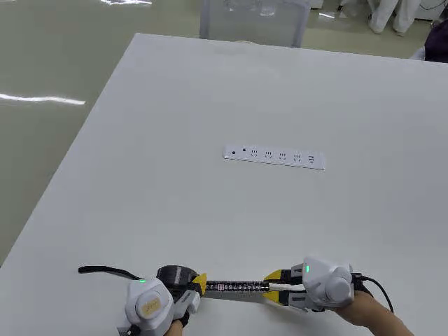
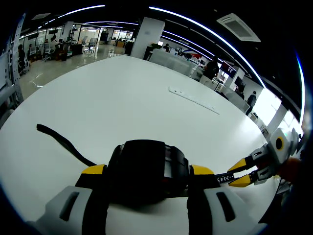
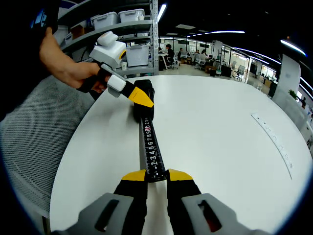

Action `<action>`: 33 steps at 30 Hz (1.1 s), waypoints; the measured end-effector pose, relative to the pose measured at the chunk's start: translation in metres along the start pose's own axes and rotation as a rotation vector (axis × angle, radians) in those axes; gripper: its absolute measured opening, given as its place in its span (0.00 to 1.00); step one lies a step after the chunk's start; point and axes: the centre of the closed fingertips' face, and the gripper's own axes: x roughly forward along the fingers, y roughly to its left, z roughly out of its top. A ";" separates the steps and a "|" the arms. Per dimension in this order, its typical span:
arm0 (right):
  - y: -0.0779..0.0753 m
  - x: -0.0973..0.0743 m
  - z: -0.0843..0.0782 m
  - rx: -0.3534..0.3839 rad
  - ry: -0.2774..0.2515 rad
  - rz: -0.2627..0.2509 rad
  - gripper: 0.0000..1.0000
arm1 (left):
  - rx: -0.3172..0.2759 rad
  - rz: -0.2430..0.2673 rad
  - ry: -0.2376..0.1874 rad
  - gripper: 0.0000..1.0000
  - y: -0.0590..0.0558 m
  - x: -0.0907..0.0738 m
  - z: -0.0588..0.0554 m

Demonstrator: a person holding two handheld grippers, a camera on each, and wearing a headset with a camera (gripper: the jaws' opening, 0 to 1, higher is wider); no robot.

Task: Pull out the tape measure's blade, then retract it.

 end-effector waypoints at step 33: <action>0.004 0.024 0.014 0.004 -0.025 0.030 0.13 | -0.010 -0.009 0.003 0.62 0.001 0.001 0.000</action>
